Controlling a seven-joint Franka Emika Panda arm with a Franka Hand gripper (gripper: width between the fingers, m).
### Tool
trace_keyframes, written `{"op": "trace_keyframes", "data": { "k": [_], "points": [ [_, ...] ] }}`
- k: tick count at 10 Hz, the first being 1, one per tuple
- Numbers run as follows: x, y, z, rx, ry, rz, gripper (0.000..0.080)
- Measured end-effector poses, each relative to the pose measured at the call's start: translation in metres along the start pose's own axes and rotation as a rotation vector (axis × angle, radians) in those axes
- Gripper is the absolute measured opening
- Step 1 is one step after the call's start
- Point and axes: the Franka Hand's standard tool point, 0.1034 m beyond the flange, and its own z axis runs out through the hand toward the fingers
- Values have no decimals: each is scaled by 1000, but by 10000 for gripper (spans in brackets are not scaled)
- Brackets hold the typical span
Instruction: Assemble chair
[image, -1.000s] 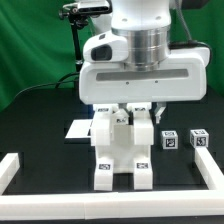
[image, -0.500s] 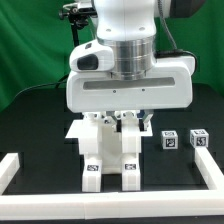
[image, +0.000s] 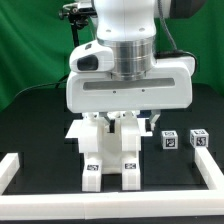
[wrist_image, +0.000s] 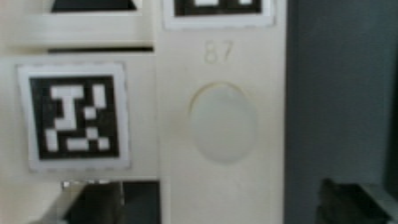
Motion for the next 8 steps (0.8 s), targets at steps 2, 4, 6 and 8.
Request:
{"op": "trace_keyframes", "data": {
  "k": [2,4,6,8],
  "points": [
    [0,0,0,0,-1,0,639],
    [0,0,1,0,-1,0,648],
    [0,0,1,0,-1,0,648],
    [0,0,1,0,-2,0,648]
  ]
}}
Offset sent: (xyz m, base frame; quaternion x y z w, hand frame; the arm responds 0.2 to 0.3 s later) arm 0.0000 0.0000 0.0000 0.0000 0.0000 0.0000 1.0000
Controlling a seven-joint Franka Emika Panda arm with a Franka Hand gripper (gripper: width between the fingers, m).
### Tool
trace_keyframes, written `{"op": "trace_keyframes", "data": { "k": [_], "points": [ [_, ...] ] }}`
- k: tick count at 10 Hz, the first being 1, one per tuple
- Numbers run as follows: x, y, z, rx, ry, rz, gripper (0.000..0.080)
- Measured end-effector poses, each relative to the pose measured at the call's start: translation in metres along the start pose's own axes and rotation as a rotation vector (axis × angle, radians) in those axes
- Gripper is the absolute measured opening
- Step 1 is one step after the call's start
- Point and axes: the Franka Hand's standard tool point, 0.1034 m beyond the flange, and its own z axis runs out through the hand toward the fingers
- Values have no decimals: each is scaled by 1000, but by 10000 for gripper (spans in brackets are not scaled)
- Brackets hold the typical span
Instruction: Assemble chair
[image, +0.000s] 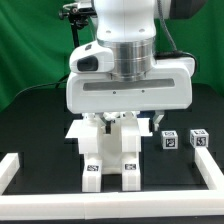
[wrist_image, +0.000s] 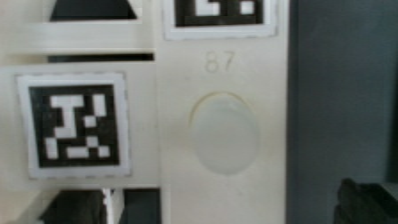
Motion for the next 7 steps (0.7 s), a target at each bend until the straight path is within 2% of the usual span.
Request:
{"op": "trace_keyframes", "data": {
  "k": [1,3,4,6,7],
  "points": [
    [0,0,-1,0,-3,2,648],
    [-3,-11,-40,21,-45,10,648],
    [-6,-19,-50,27,-46,26,648],
    [-21,-53,-64,19,-28,33,648],
    [-28,-72,-61,20,-22,42,648]
  ]
}}
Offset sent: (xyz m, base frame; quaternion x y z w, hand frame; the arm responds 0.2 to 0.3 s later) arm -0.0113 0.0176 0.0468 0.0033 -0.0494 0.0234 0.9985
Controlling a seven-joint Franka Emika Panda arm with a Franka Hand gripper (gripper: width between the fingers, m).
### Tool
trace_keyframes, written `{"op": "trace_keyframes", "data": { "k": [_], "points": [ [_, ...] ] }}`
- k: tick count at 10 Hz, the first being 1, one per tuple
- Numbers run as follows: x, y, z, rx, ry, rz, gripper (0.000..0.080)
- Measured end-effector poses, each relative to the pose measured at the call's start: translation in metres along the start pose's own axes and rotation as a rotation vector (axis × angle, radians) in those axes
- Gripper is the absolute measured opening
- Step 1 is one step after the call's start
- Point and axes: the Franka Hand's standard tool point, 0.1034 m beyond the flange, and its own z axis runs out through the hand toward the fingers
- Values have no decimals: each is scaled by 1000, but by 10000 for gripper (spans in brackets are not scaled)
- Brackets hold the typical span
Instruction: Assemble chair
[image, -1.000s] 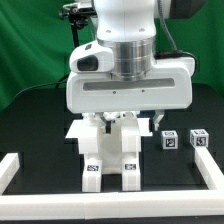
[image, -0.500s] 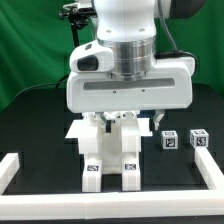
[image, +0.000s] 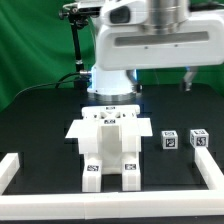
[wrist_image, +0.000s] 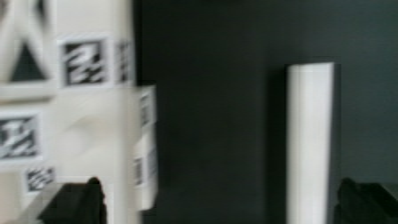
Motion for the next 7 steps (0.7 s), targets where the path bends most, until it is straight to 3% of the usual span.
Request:
{"op": "trace_keyframes", "data": {
  "k": [3,6,7],
  "points": [
    [-20,-37,28,-12,19,1,648],
    [-19,-37,29,-9,30,3,648],
    [-26,-44,38,-5,73,-5,648]
  ]
}}
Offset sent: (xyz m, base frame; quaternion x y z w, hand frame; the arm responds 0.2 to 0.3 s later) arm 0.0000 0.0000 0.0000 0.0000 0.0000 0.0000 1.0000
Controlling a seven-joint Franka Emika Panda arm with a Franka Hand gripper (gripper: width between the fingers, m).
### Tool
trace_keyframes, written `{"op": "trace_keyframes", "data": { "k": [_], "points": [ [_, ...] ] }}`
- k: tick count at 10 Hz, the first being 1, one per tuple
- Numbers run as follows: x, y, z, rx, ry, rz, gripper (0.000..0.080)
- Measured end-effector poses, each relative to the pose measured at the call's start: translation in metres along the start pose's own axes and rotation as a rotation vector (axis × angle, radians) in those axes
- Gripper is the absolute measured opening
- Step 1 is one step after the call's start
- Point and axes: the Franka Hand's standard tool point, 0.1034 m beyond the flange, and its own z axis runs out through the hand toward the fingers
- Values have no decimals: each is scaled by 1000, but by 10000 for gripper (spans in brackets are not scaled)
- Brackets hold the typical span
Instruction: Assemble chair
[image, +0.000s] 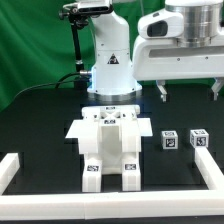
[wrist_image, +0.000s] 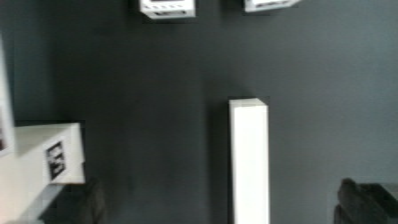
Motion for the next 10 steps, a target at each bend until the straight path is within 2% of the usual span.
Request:
{"op": "trace_keyframes", "data": {
  "k": [3,4,5,8,10],
  "points": [
    [-34,-18,37,4,92,-23,648],
    [-47,-29,51,1,98,-2,648],
    [-50,-33,54,0,95,-4,648],
    [-50,-31,54,-1,94,-1,648],
    [-61,-39,74,-6,103,-8,648]
  ]
}}
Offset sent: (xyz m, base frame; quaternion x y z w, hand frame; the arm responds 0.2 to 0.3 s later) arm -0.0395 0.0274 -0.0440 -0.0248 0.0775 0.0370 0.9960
